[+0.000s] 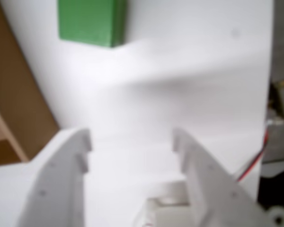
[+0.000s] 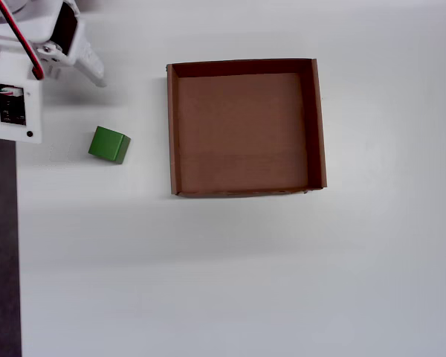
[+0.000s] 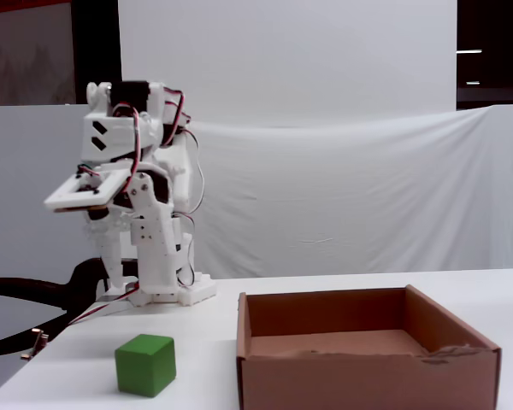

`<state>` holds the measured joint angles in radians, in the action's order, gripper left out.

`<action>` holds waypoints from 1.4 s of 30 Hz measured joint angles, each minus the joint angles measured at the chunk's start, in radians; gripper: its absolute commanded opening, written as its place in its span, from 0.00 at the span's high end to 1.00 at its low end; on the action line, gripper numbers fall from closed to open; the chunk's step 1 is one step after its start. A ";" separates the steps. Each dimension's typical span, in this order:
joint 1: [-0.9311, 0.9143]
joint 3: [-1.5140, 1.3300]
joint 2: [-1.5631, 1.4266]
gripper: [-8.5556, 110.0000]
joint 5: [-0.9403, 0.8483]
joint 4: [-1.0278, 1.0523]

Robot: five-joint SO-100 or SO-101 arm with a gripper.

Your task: Grasp a green cube and put it in a box.

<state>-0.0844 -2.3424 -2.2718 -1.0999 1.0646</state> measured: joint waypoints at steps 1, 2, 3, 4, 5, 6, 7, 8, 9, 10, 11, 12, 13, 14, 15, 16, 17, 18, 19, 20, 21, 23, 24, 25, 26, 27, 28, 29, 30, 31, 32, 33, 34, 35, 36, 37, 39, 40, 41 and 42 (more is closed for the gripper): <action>-0.005 0.014 0.028 0.72 0.000 -0.008; -0.011 0.029 0.057 0.72 0.000 -0.014; -0.015 0.043 0.084 0.72 0.000 -0.021; -0.017 0.055 0.115 0.72 0.000 -0.026; -0.018 0.071 0.141 0.72 0.000 -0.032; -0.018 0.084 0.164 0.71 0.000 -0.035; -0.021 0.100 0.192 0.71 0.000 -0.038; -0.023 0.114 0.212 0.70 0.000 -0.038; -0.023 0.129 0.233 0.70 0.000 -0.038; -0.021 0.158 0.276 0.70 0.000 -0.038; -0.021 0.161 0.279 0.70 0.000 -0.038; -0.021 0.173 0.296 0.70 0.000 -0.038; -0.021 0.187 0.314 0.70 0.000 -0.038; -0.021 0.210 0.351 0.70 0.000 -0.046; -0.021 0.212 0.356 0.70 0.000 -0.046; -0.014 0.238 0.393 0.70 0.000 -0.051; -0.009 0.255 0.414 0.70 0.000 -0.054; -0.003 0.275 0.436 0.70 0.000 -0.054; -0.003 0.279 0.440 0.70 0.000 -0.054; 0.000 0.298 0.457 0.70 0.003 -0.049; 0.000 0.322 0.477 0.70 0.009 -0.038; 0.000 0.399 0.526 0.70 0.015 0.003; 0.000 0.403 0.528 0.70 0.015 0.005; 0.005 0.422 0.537 0.70 0.015 0.014; 0.005 0.439 0.552 0.70 0.015 0.020; 0.009 0.460 0.574 0.70 0.017 0.021; 0.009 0.462 0.575 0.70 0.017 0.023; 0.006 0.472 0.588 0.70 0.017 0.023; 0.006 0.483 0.601 0.70 0.017 0.023; 0.006 0.491 0.612 0.70 0.017 0.026; 0.006 0.500 0.621 0.70 0.017 0.031; 0.006 0.511 0.634 0.70 0.017 0.037; 0.006 0.522 0.641 0.70 0.018 0.041; 0.006 0.535 0.653 0.70 0.025 0.048; 0.008 0.537 0.653 0.70 0.025 0.048; 0.009 0.545 0.658 0.70 0.028 0.048; 0.015 0.554 0.667 0.70 0.035 0.048; 0.021 0.568 0.686 0.70 0.043 0.048; 0.026 0.586 0.699 0.70 0.051 0.051; 0.026 0.586 0.701 0.70 0.051 0.051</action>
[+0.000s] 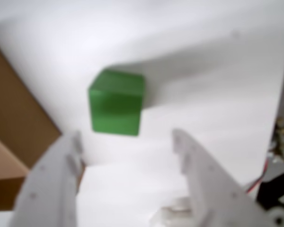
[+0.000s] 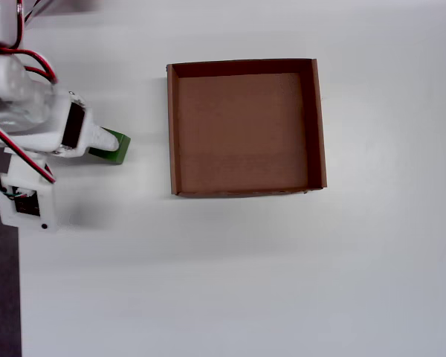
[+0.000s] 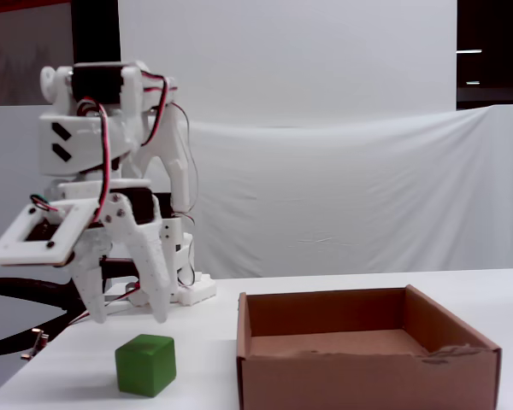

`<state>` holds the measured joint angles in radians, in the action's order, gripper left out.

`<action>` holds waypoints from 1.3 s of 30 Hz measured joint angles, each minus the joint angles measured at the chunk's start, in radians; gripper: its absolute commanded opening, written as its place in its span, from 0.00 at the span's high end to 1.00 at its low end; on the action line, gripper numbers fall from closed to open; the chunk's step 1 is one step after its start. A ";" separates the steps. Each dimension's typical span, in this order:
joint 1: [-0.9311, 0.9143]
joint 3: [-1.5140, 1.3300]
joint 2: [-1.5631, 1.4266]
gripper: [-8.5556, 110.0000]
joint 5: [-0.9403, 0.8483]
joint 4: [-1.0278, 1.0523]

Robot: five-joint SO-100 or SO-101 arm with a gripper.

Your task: Grasp a green cube and put it in a box.

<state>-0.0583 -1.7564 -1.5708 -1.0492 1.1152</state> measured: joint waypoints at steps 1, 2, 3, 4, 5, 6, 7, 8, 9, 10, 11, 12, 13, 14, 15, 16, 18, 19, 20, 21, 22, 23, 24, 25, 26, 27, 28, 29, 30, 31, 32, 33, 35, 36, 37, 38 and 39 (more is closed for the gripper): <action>0.002 0.008 0.006 0.70 0.002 0.003; 0.008 0.032 0.032 0.70 0.006 0.003; 0.008 0.032 0.034 0.70 0.006 0.003; 0.008 0.037 0.037 0.70 0.009 0.003; 0.011 0.043 0.046 0.70 0.011 0.003; 0.012 0.048 0.055 0.70 0.011 0.003; 0.017 0.048 0.064 0.70 0.012 0.003; 0.018 0.048 0.071 0.70 0.012 0.003; 0.018 0.048 0.078 0.70 0.012 0.003; 0.018 0.049 0.089 0.70 0.012 -0.002; 0.018 0.051 0.100 0.70 0.012 -0.006; 0.018 0.057 0.109 0.70 0.012 -0.011; 0.018 0.066 0.118 0.70 0.014 -0.014; 0.018 0.074 0.126 0.70 0.017 -0.017; 0.018 0.081 0.135 0.70 0.017 -0.017; 0.020 0.092 0.150 0.70 0.020 -0.017; 0.018 0.095 0.158 0.70 0.020 -0.017; 0.018 0.114 0.186 0.70 0.020 -0.026; 0.018 0.114 0.186 0.70 0.020 -0.028; 0.018 0.126 0.202 0.70 0.020 -0.037; 0.018 0.135 0.218 0.70 0.020 -0.043; 0.018 0.137 0.221 0.70 0.020 -0.043; 0.020 0.143 0.235 0.70 0.020 -0.044; 0.018 0.149 0.249 0.70 0.020 -0.044; 0.018 0.161 0.261 0.70 0.023 -0.044; 0.018 0.173 0.272 0.70 0.023 -0.044; 0.018 0.184 0.281 0.70 0.025 -0.044; 0.018 0.207 0.298 0.70 0.034 -0.044; 0.018 0.207 0.299 0.70 0.034 -0.044; 0.018 0.207 0.301 0.70 0.034 -0.044; 0.018 0.207 0.310 0.70 0.035 -0.049; 0.020 0.207 0.310 0.70 0.037 -0.051; 0.026 0.207 0.310 0.70 0.041 -0.052; 0.028 0.207 0.310 0.70 0.041 -0.052; 0.038 0.206 0.310 0.70 0.041 -0.054; 0.040 0.206 0.310 0.70 0.041 -0.054; 0.046 0.193 0.310 0.70 0.041 -0.063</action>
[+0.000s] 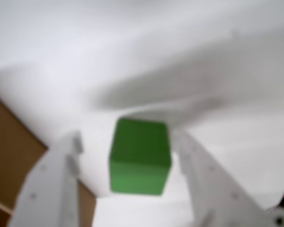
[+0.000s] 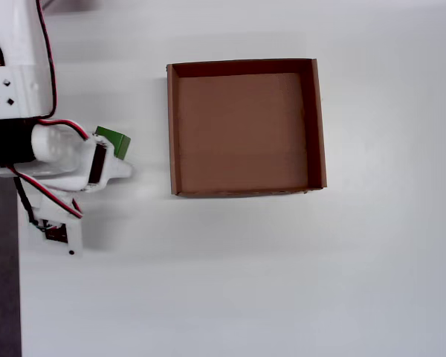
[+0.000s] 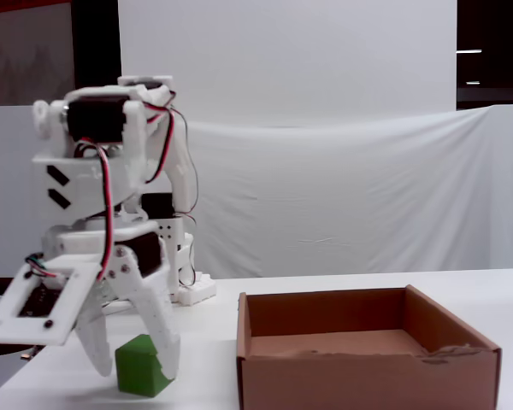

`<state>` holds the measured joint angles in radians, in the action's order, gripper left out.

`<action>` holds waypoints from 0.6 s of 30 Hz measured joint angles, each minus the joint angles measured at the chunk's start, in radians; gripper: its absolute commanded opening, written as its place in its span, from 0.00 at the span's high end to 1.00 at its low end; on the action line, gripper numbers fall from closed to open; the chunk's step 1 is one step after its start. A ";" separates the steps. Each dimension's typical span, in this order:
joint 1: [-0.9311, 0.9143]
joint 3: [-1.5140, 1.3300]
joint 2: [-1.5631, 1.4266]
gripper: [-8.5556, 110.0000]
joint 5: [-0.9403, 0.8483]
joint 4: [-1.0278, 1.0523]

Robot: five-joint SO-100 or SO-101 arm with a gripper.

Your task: Grasp a green cube and put it in a box.

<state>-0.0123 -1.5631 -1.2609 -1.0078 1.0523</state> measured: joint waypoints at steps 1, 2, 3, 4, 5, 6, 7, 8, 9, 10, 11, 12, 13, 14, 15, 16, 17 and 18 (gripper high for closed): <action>0.003 -0.011 0.000 0.70 0.000 -0.006; 0.008 -0.025 0.000 0.70 0.000 -0.012; 0.008 -0.026 0.000 0.70 0.000 -0.012; 0.012 -0.044 0.000 0.70 0.000 -0.021; 0.017 -0.058 0.000 0.70 0.008 -0.028; 0.017 -0.058 0.000 0.70 0.008 -0.028; 0.017 -0.081 -0.005 0.70 0.008 -0.034; 0.017 -0.095 -0.009 0.70 0.008 -0.037; 0.017 -0.098 -0.011 0.70 0.008 -0.037; 0.017 -0.106 -0.012 0.70 0.008 -0.035; 0.015 -0.109 -0.014 0.70 0.008 -0.032; 0.015 -0.110 -0.018 0.70 0.008 -0.028; 0.015 -0.112 -0.031 0.70 0.008 -0.020; 0.015 -0.112 -0.044 0.70 0.008 -0.011; 0.015 -0.112 -0.061 0.70 0.008 -0.005; 0.015 -0.114 -0.077 0.70 0.008 -0.002; 0.015 -0.124 -0.094 0.70 0.008 0.000; 0.017 -0.147 -0.130 0.70 0.008 0.003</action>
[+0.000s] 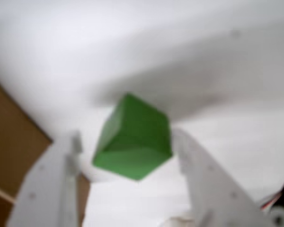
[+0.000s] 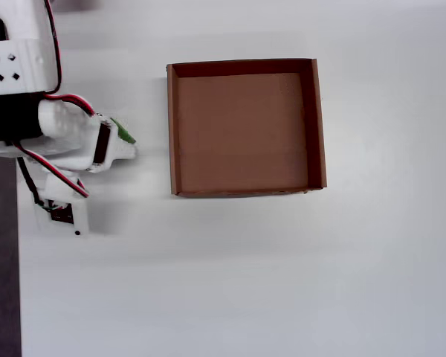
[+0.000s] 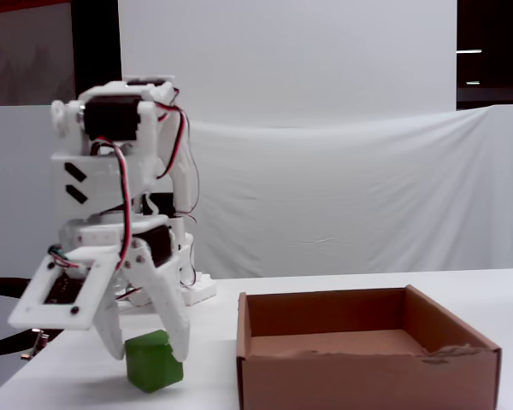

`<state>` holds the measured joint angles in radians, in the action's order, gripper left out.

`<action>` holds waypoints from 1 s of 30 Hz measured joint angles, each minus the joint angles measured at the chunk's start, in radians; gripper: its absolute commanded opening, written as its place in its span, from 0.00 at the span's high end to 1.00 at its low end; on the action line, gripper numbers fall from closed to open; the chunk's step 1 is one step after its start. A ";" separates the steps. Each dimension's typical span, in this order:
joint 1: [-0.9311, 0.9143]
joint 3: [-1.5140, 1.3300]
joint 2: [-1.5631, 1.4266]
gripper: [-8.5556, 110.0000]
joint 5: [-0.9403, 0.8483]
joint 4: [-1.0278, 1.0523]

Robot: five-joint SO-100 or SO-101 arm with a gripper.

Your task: Grasp a green cube and put it in a box.

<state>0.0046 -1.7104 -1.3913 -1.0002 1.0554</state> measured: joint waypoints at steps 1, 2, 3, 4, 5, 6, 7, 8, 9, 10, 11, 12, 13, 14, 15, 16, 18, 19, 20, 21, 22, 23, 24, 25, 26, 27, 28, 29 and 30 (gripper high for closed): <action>0.000 -0.008 -0.014 0.70 0.000 0.000; 0.000 -0.011 -0.017 0.70 0.000 0.000; 0.000 -0.026 -0.034 0.70 0.000 0.000; 0.000 -0.038 -0.046 0.70 0.000 0.000; 0.000 -0.049 -0.057 0.70 0.000 -0.003; 0.000 -0.058 -0.063 0.70 0.000 -0.008; 0.000 -0.086 -0.077 0.70 0.000 -0.025; 0.000 -0.086 -0.077 0.70 0.000 -0.025; 0.000 -0.092 -0.077 0.70 0.000 -0.031; 0.000 -0.098 -0.080 0.70 0.000 -0.034; 0.000 -0.101 -0.080 0.70 0.000 -0.037; 0.000 -0.101 -0.080 0.70 0.000 -0.038; 0.000 -0.101 -0.081 0.70 0.000 -0.038; 0.000 -0.101 -0.081 0.70 0.000 -0.038; 0.000 -0.101 -0.081 0.70 0.000 -0.038; 0.002 -0.101 -0.081 0.70 0.000 -0.041; 0.009 -0.101 -0.084 0.70 0.000 -0.051; 0.011 -0.101 -0.086 0.70 0.000 -0.055; 0.015 -0.101 -0.086 0.70 0.000 -0.060; 0.020 -0.110 -0.086 0.70 0.000 -0.066; 0.023 -0.110 -0.086 0.70 0.000 -0.066; 0.023 -0.110 -0.086 0.70 0.000 -0.066; 0.023 -0.110 -0.086 0.70 0.000 -0.066; 0.021 -0.110 -0.086 0.70 0.000 -0.066; 0.021 -0.110 -0.086 0.70 0.000 -0.066; 0.021 -0.110 -0.086 0.70 0.000 -0.066; 0.021 -0.110 -0.086 0.70 0.000 -0.066; 0.021 -0.110 -0.086 0.70 0.000 -0.066; 0.020 -0.115 -0.086 0.70 0.000 -0.066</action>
<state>0.0245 -1.8254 -1.4772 -1.0002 0.9894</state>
